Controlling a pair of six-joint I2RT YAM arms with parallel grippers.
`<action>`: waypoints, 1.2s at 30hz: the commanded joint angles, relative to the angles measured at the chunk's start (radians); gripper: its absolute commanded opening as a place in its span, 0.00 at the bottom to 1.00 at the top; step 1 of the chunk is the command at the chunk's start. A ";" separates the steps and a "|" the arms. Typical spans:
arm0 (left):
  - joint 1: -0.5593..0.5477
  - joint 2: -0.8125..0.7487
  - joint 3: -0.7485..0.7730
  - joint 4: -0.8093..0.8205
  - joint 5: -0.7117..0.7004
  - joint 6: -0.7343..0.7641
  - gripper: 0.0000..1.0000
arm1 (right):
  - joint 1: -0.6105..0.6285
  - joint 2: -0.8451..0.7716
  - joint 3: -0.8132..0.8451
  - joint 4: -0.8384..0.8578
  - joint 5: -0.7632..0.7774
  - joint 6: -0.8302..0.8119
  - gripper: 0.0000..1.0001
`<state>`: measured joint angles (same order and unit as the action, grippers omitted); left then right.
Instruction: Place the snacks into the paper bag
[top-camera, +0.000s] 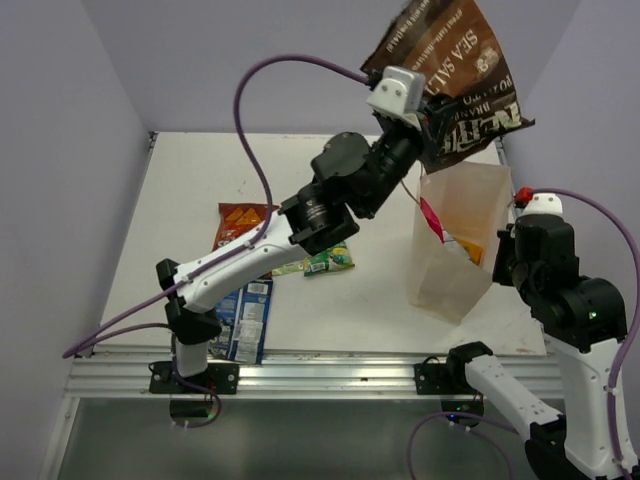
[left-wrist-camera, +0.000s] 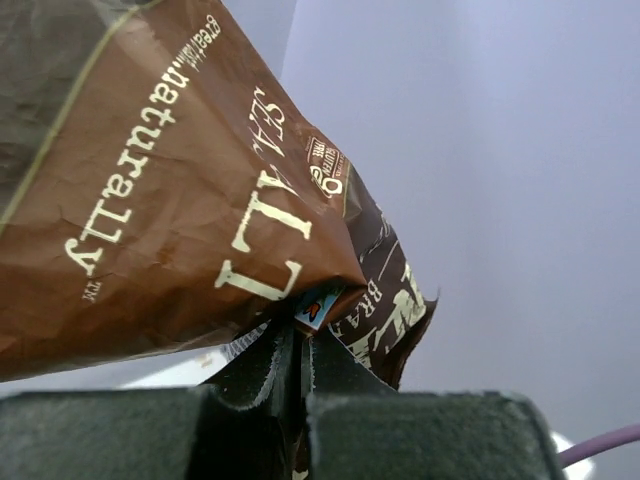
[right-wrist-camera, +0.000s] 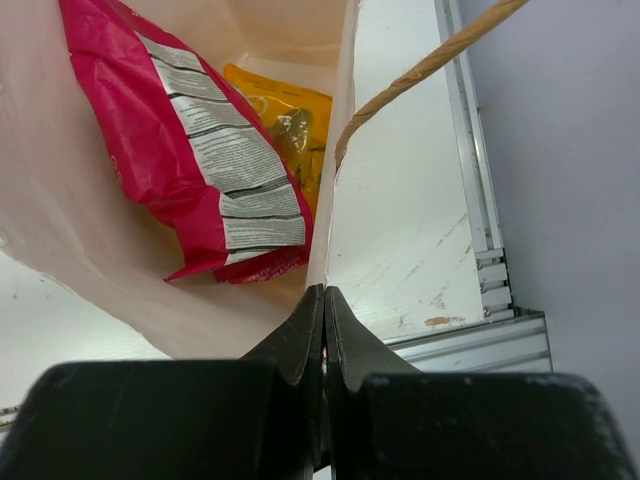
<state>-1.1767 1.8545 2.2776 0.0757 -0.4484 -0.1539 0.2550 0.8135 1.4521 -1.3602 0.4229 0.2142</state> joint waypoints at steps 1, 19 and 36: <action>-0.017 0.067 -0.058 0.013 0.068 -0.009 0.00 | 0.001 -0.016 0.011 0.001 -0.024 -0.021 0.00; -0.129 0.111 -0.291 -0.217 0.022 0.140 0.00 | 0.001 -0.031 0.031 -0.013 -0.018 -0.019 0.00; -0.205 0.124 -0.170 -0.292 -0.067 0.269 0.50 | 0.001 -0.040 0.042 -0.023 -0.030 -0.015 0.00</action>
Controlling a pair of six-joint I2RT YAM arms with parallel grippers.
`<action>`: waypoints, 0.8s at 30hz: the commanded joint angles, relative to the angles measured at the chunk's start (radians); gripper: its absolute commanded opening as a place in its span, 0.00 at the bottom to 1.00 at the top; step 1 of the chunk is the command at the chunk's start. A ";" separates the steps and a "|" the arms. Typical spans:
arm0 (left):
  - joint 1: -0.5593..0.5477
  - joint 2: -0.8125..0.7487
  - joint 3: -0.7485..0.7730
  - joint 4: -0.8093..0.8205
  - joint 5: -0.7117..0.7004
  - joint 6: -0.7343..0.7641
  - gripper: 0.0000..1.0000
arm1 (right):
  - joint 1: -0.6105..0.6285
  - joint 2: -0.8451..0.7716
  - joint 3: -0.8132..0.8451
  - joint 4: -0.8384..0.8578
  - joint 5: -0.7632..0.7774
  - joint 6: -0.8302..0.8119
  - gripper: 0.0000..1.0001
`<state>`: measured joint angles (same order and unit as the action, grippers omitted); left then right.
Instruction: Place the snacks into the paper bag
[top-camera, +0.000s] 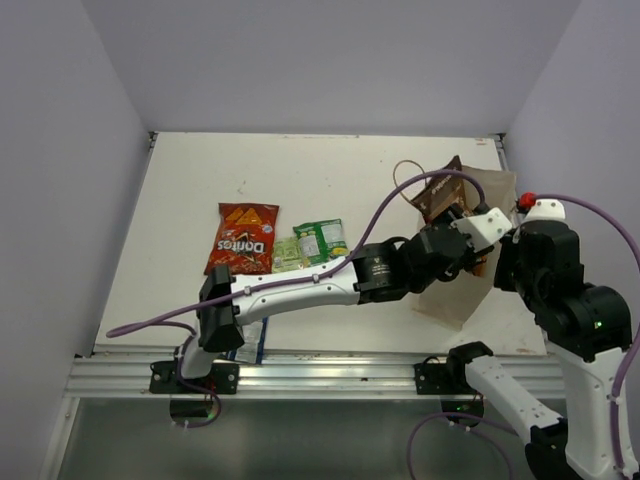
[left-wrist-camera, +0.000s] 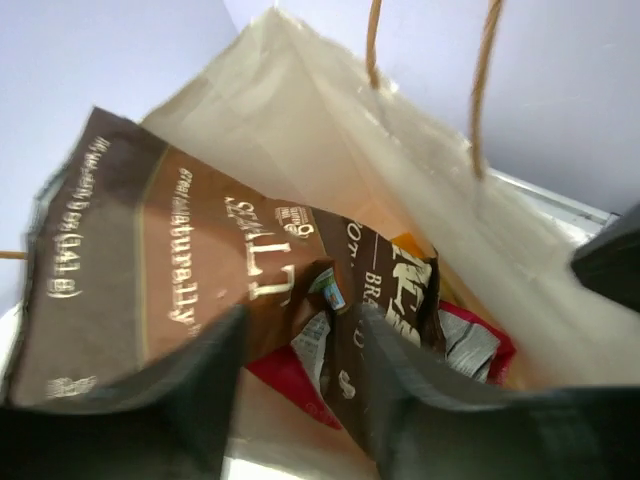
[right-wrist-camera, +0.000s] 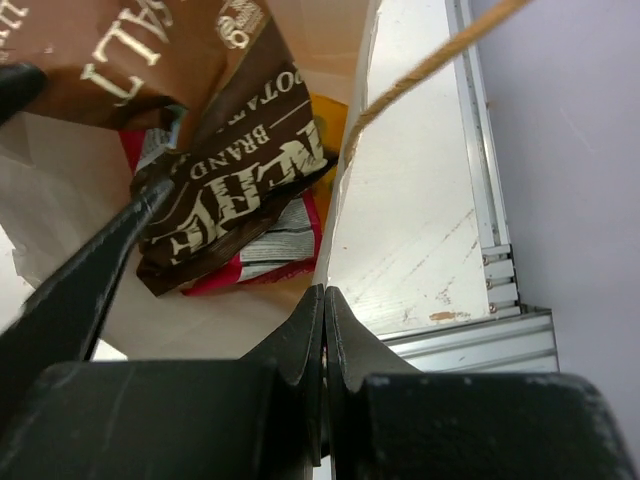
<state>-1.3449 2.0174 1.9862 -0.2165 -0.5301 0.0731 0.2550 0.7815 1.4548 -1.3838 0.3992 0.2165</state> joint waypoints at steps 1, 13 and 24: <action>-0.042 -0.040 0.199 -0.001 0.007 0.048 0.60 | 0.001 -0.008 0.039 0.000 -0.007 -0.017 0.00; 0.082 -0.469 -0.129 0.142 -0.409 -0.062 1.00 | 0.001 -0.005 0.039 0.002 -0.016 -0.017 0.00; 0.481 -0.473 -0.667 -0.258 -0.027 -0.515 1.00 | 0.001 -0.001 0.047 -0.001 -0.022 -0.019 0.00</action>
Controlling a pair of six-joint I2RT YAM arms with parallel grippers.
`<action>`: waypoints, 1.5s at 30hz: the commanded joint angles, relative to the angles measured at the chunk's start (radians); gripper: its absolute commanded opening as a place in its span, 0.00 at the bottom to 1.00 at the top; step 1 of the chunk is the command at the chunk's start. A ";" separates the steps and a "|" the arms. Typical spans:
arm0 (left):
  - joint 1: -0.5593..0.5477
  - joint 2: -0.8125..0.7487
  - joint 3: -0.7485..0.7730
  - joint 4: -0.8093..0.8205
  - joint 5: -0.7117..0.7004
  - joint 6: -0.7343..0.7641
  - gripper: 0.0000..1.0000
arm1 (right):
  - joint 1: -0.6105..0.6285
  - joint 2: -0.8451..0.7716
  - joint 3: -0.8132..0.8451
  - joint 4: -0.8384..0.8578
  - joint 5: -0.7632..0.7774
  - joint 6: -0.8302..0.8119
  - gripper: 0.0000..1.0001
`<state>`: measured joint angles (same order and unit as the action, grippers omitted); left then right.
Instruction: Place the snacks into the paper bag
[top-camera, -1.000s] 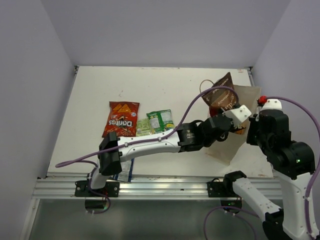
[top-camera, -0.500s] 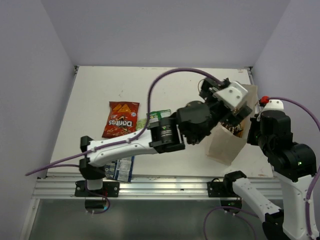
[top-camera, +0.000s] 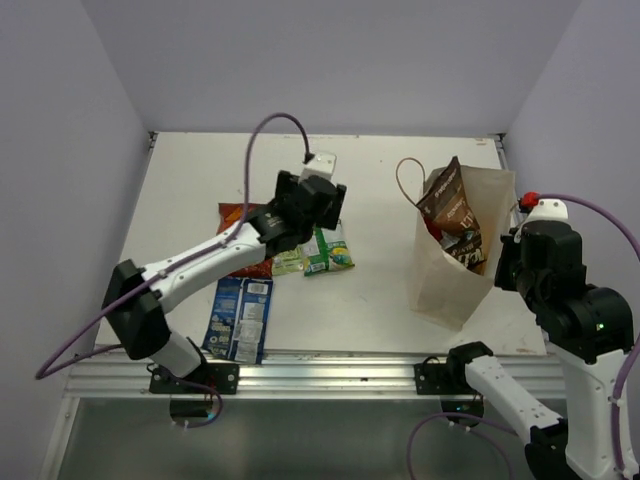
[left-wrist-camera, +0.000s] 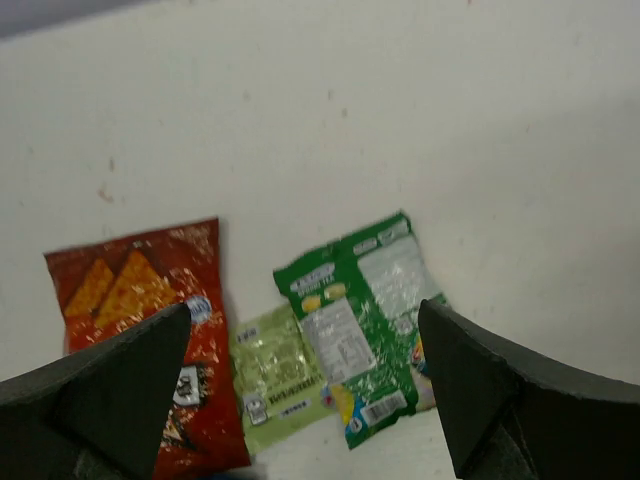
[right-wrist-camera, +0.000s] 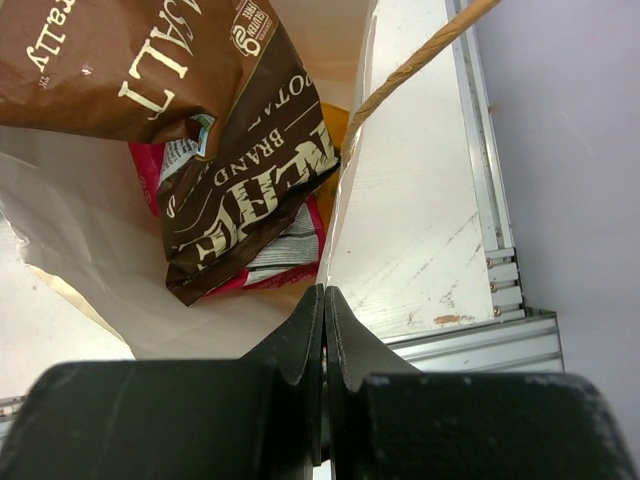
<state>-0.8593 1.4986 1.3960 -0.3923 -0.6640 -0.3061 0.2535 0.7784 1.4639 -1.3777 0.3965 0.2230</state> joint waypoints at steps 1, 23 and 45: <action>-0.001 0.069 -0.089 -0.068 0.121 -0.160 1.00 | 0.003 0.001 0.041 -0.009 -0.019 -0.025 0.00; 0.094 0.147 -0.466 0.418 0.438 -0.228 1.00 | 0.003 -0.008 0.064 -0.030 -0.024 -0.019 0.00; 0.094 0.221 -0.269 0.219 0.336 -0.194 0.00 | 0.003 0.010 0.073 -0.037 -0.025 -0.017 0.00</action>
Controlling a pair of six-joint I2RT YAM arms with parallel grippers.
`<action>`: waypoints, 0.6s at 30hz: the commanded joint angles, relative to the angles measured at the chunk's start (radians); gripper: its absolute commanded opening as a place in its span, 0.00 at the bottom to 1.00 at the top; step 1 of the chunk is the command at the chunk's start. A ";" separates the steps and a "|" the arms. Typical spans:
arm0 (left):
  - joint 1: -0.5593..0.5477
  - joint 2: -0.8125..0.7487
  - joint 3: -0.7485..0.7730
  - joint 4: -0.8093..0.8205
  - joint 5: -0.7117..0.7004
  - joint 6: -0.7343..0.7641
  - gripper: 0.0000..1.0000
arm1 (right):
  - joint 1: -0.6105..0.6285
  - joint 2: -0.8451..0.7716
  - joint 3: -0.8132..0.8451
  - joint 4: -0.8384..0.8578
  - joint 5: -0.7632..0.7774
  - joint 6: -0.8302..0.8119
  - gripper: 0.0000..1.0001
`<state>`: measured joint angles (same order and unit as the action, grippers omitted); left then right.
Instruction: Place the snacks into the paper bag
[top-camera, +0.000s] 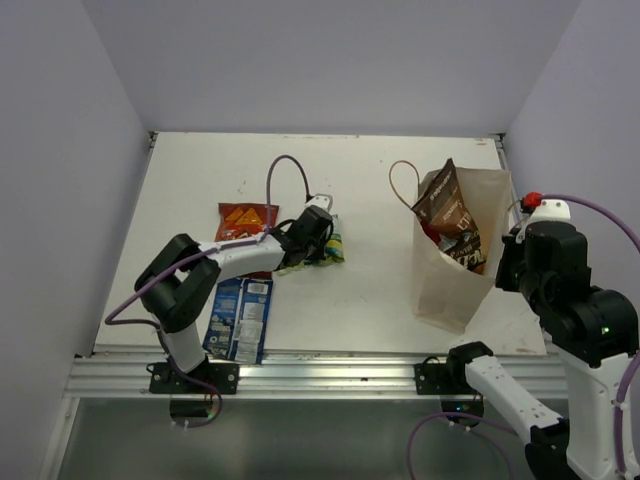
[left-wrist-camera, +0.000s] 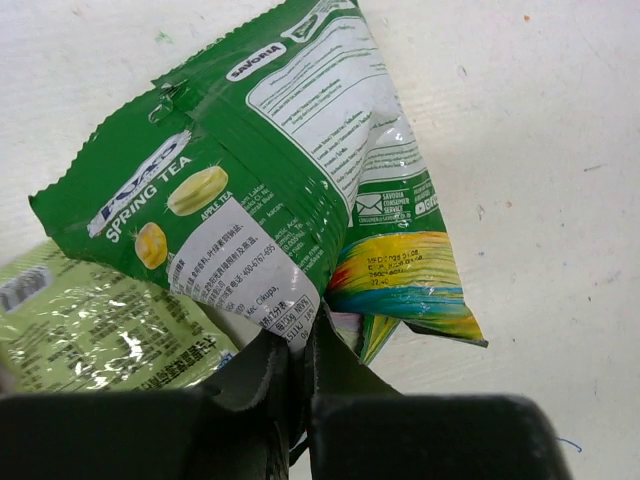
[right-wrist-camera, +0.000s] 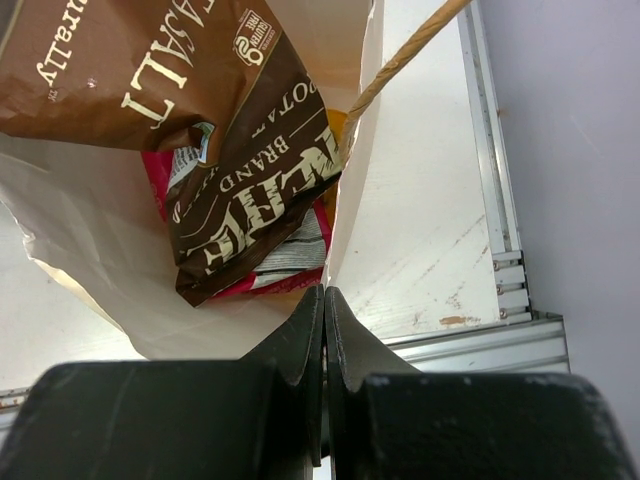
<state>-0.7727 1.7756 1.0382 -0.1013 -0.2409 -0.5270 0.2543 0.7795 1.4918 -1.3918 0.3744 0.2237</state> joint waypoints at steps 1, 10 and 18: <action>0.006 -0.099 0.109 -0.110 -0.137 0.030 0.00 | 0.002 0.009 0.044 -0.021 -0.005 -0.018 0.00; -0.112 -0.223 0.639 -0.076 -0.121 0.231 0.00 | 0.006 0.021 0.035 -0.013 -0.012 -0.021 0.00; -0.243 -0.009 1.027 -0.139 0.084 0.217 0.00 | 0.007 0.015 0.038 -0.016 -0.006 -0.020 0.00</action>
<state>-1.0050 1.6650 2.0396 -0.1936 -0.2443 -0.3248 0.2562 0.7929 1.4921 -1.3914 0.3744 0.2234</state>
